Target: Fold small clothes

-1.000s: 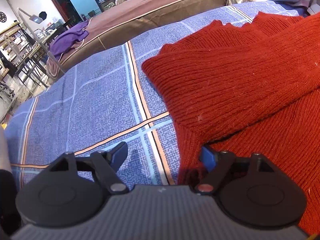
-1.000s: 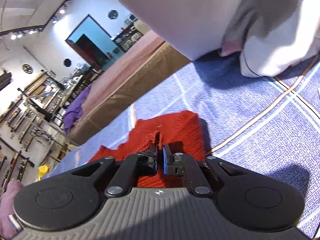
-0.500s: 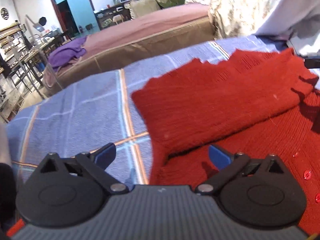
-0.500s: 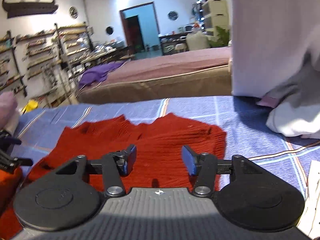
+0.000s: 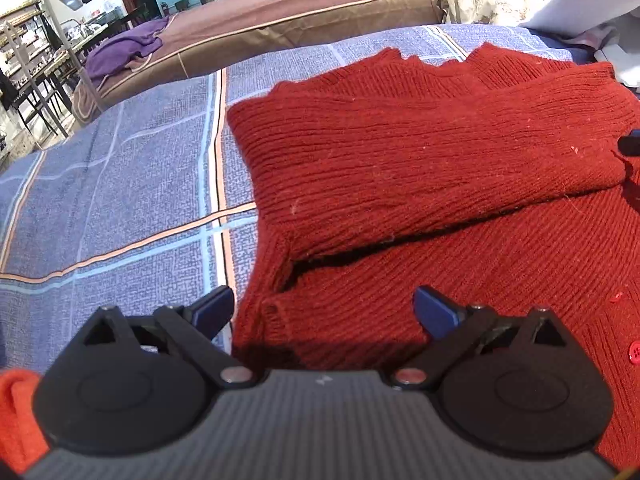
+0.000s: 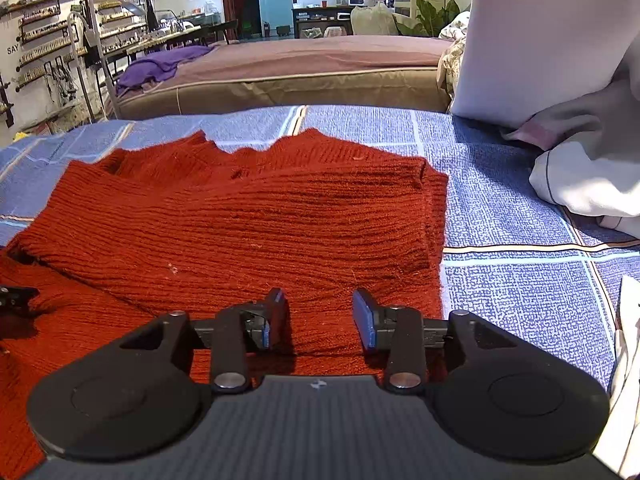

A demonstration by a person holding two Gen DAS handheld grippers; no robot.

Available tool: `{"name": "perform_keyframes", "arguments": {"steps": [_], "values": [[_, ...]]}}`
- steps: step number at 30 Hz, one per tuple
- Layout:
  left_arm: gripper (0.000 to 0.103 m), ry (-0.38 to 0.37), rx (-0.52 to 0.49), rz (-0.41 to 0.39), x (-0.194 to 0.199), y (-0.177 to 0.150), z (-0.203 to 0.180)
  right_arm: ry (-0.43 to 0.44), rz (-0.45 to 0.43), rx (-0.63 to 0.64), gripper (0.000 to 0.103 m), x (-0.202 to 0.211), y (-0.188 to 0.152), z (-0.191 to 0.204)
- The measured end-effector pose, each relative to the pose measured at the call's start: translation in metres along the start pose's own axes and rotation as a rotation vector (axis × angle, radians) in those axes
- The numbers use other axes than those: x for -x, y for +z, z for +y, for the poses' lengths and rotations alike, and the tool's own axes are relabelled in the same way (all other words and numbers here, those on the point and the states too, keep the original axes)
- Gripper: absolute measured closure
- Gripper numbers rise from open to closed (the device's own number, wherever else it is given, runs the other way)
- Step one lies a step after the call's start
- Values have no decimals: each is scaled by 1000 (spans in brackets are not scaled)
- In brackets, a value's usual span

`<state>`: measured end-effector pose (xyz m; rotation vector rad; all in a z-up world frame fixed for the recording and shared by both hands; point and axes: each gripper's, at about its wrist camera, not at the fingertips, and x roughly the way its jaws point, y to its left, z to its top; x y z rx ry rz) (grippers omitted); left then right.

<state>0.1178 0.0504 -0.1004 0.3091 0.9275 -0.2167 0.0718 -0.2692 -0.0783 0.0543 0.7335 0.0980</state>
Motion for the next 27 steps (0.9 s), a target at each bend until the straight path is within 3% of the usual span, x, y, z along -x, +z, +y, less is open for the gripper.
{"name": "perform_keyframes", "arguments": {"steps": [3,4,9,14,21,24,27], "values": [[3,-8,6,-13,16,-4,-1,25,-66,-27,2,31,-1,4],[3,-20,14,-15,22,-6,-1,36,-86,-46,0,43,-4,4],[0,-67,28,-46,57,-27,-4,110,-79,-140,0,91,-30,0],[0,-83,27,-70,88,-59,-8,70,-57,-169,0,125,-65,-4],[0,-74,133,-54,118,-118,0,41,-77,-438,0,163,-124,-17],[0,-196,237,-7,121,-144,9,49,-80,-567,0,170,-151,-17],[0,-218,182,-41,132,-161,0,40,-69,-603,0,173,-164,-15]]}}
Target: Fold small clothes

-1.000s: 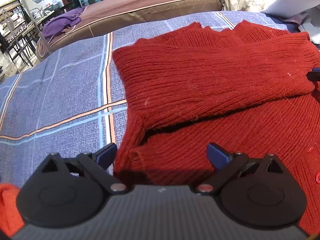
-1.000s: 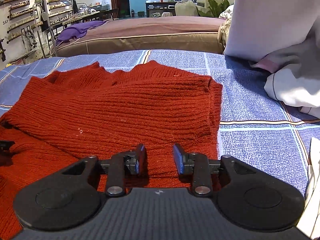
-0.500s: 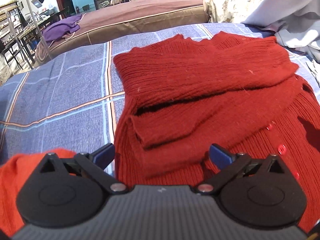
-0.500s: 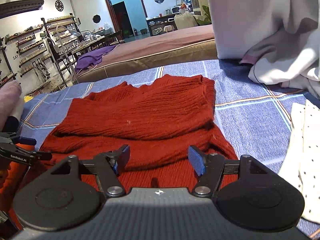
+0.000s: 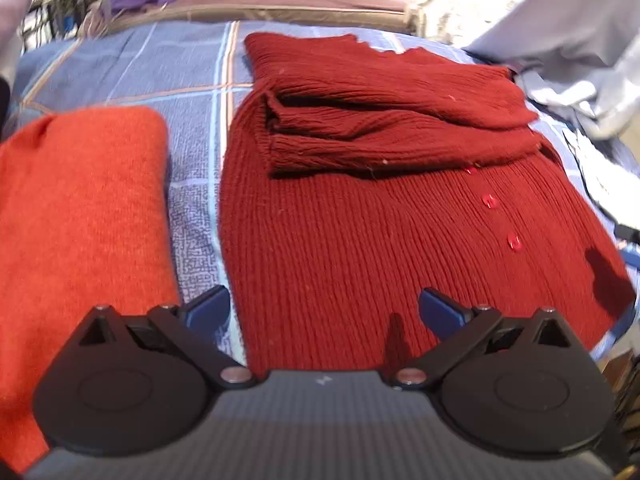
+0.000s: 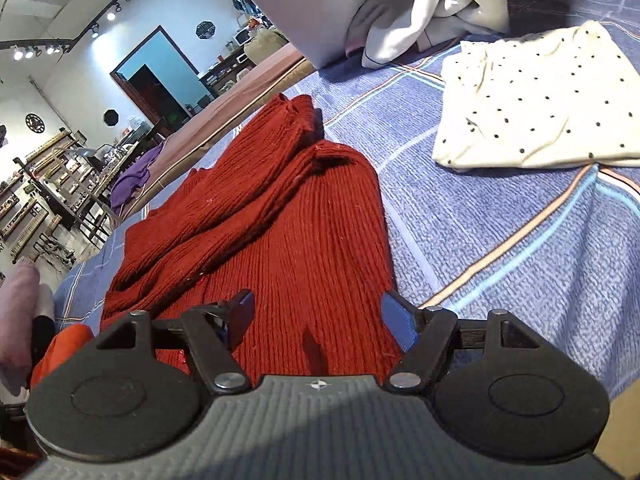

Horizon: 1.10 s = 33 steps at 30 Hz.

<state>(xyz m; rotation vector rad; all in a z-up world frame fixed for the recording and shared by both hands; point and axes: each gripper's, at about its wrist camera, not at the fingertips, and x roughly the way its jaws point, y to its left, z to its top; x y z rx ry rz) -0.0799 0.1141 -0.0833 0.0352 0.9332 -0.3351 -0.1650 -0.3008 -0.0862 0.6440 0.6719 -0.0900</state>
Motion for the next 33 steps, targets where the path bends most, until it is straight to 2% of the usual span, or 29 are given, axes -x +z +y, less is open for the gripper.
{"name": "perform_keyframes", "arguments": {"steps": [2,8,14,17,22,26,28,33], "values": [[0,-11,-14,-2,3,-7,-1,-2,0,-10,0,2,-2,-3],[0,-99,39,-31,6,-7,12,12,-2,-31,0,3,-2,-11],[0,9,-23,-30,-13,2,10,-13,4,-72,0,3,-5,-21],[0,-12,5,0,-30,15,14,-10,9,-65,0,4,-6,-20],[0,-14,-74,6,-50,41,16,-12,14,-50,0,4,-4,-15],[0,-18,-132,85,-67,48,10,-17,21,-37,0,1,-4,-14],[0,-58,-158,96,-63,41,5,-17,32,-39,0,-2,-4,-14],[0,-275,-148,101,-36,8,9,-24,61,40,0,-4,-1,-10]]}}
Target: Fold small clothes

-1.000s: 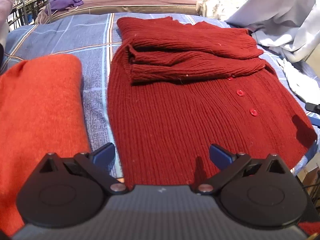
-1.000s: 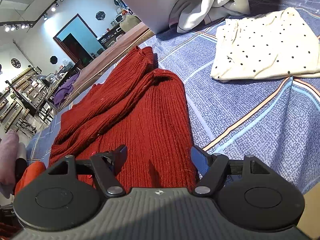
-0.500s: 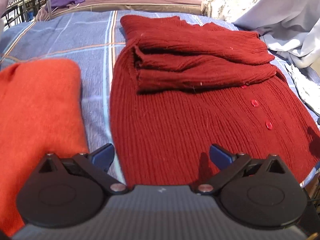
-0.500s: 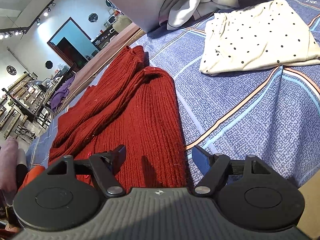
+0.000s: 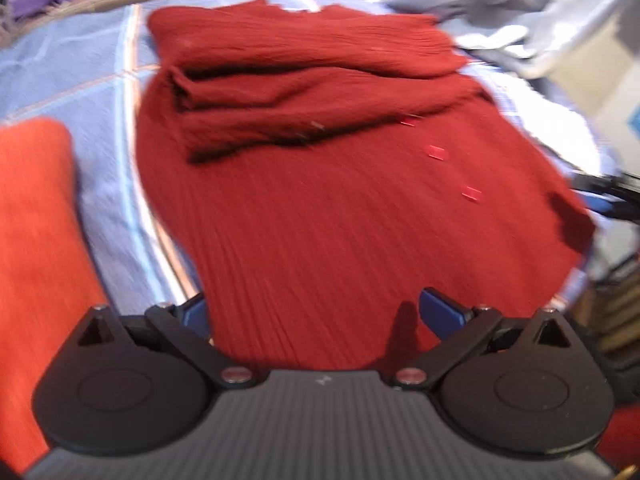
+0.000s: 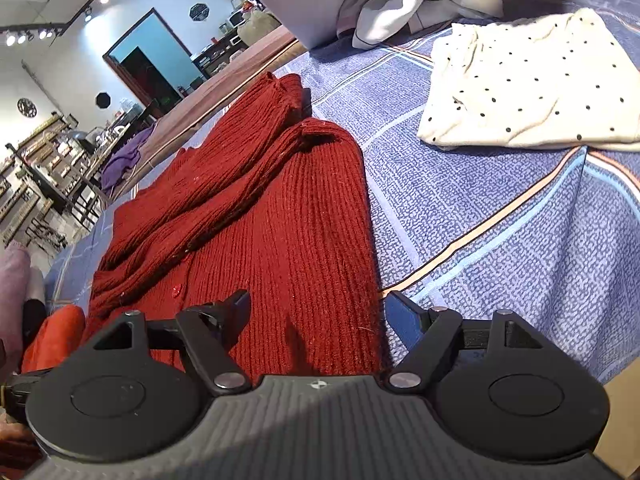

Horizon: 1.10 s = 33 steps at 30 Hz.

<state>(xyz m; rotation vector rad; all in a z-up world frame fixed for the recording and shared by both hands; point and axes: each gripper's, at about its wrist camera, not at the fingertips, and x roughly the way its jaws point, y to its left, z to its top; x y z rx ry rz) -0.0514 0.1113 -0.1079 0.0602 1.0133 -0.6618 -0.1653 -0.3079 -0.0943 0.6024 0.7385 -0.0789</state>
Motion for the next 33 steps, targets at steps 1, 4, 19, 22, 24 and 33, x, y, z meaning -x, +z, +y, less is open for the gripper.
{"name": "perform_keyframes", "arguments": {"steps": [1,4,19,22,24,33], "values": [[0,-26,4,-5,4,-4,0,-15,0,23,0,1,2,0],[0,-74,45,-11,10,-10,1,-13,26,-17,0,-1,9,-14],[34,-111,307,-96,13,-19,22,207,136,-139,0,-4,-14,-23],[43,-61,285,-100,10,-21,16,216,173,-122,12,-4,-21,-20],[73,-29,325,-101,10,-22,21,199,176,-128,44,-3,-25,-25],[80,-22,353,-78,9,-20,28,208,181,-145,71,4,-32,-34]]}}
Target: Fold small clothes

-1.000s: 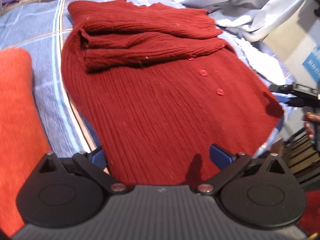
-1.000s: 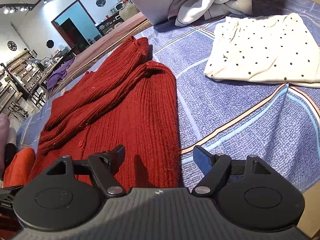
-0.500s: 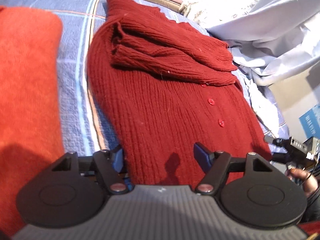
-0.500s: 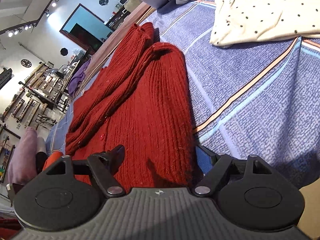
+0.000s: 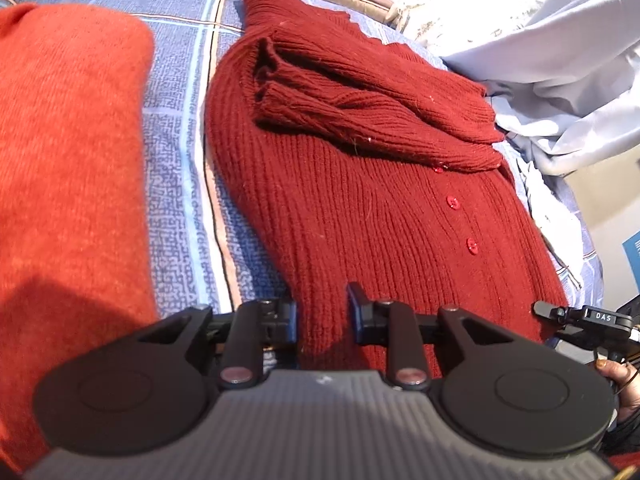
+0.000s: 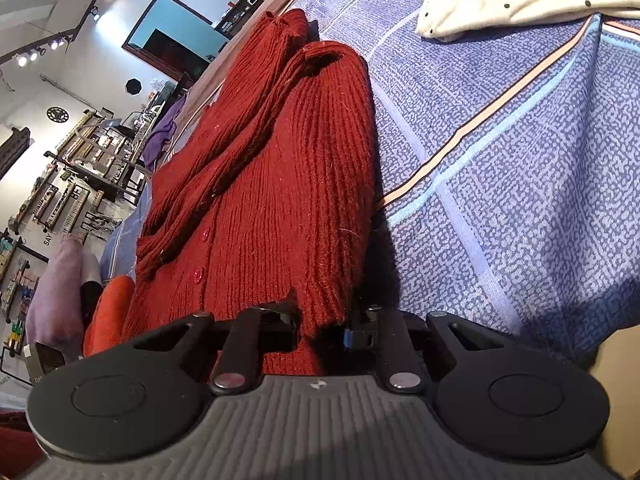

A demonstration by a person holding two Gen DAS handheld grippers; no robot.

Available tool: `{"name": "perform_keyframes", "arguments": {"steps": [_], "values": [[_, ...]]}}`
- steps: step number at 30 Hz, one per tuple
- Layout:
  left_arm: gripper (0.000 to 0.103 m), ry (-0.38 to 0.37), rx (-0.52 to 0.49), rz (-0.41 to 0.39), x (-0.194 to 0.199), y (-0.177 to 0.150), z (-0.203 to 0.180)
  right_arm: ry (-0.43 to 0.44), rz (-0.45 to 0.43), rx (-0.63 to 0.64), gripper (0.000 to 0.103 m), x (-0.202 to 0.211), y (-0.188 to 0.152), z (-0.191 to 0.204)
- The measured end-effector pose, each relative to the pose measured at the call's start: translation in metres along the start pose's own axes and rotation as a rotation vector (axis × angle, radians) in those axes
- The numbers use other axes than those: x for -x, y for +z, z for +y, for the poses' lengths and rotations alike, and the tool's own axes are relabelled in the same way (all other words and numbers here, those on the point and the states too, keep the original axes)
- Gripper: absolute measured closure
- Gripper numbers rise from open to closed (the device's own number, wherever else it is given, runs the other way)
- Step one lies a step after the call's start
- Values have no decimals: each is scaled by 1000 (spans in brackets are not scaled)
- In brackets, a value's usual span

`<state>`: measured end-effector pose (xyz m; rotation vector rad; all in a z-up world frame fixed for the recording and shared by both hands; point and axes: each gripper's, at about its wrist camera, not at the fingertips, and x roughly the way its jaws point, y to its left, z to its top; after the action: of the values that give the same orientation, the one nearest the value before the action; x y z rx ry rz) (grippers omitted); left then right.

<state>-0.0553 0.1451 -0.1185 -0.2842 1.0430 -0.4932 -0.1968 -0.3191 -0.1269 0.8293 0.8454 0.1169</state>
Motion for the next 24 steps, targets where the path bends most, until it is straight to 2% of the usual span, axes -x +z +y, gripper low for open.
{"name": "perform_keyframes", "arguments": {"steps": [4,7,9,12,15,19,20,24], "values": [[80,19,-10,33,0,6,-5,-9,-17,34,75,2,-2,6],[80,0,27,69,1,12,-2,25,-31,12,76,7,-3,7],[77,-13,10,118,-5,14,-1,55,-40,-22,76,10,-1,7],[72,-25,26,128,-6,16,2,39,-20,13,76,7,4,13],[71,-8,-17,115,-6,12,-5,45,-6,3,76,4,5,12],[77,48,-62,86,-5,5,-16,75,-3,-40,76,3,6,11],[84,49,-51,84,-4,6,-16,97,-7,-67,76,4,6,9],[88,-30,39,83,0,18,-7,188,-32,-144,76,10,15,9]]}}
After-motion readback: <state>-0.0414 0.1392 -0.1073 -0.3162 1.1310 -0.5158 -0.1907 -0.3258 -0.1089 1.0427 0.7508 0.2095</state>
